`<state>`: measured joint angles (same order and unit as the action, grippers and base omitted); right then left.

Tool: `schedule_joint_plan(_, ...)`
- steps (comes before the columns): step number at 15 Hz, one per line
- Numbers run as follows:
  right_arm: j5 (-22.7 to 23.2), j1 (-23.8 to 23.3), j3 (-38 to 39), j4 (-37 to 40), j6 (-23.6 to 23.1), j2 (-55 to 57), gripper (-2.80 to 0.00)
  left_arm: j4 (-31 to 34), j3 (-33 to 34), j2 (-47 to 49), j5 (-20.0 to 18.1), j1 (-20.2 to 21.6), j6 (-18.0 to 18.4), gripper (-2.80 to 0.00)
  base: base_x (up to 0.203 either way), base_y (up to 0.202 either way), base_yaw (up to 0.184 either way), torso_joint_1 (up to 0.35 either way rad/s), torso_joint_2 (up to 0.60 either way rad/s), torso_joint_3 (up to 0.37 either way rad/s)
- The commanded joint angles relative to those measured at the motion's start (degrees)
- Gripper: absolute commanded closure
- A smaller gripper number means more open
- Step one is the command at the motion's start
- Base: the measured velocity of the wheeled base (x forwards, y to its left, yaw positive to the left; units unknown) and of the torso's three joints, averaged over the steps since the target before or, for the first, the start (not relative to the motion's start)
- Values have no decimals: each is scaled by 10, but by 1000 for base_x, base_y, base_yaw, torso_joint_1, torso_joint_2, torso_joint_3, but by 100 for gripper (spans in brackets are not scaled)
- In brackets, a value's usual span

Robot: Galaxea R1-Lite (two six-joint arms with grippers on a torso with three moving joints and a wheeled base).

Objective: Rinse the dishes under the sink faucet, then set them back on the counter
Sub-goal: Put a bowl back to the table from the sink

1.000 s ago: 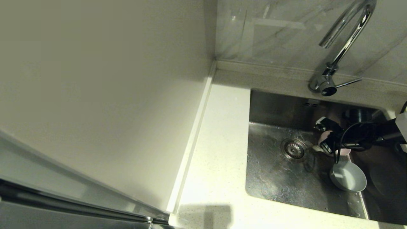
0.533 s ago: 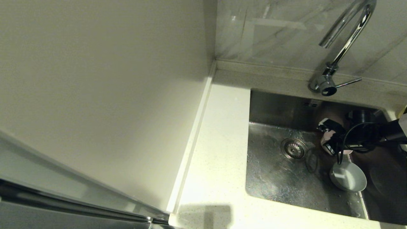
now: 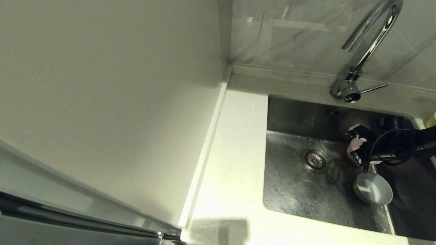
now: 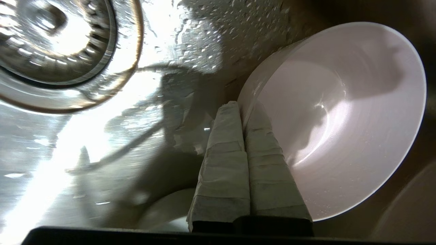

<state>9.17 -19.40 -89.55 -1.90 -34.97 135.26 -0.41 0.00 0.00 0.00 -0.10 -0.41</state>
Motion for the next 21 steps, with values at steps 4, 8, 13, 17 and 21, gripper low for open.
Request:
schedule_joint_plan(4,22,-1,130,0,55,-93,0,0,2,0,0,0,0,0,0,0,0,0,0,0)
schedule_joint_plan(8,104,-12,233,0,54,-179,0,0,2,0,0,0,0,0,0,0,0,0,0,0)
schedule_joint_plan(13,197,-9,290,1,102,-254,0,0,2,0,0,0,0,0,0,0,0,0,0,0)
schedule_joint_plan(17,203,-1,281,19,239,-280,0,0,2,0,0,0,0,0,0,0,0,0,0,0)
schedule_joint_plan(21,309,3,166,206,358,-295,0,0,2,0,0,0,0,0,0,0,0,0,0,0)
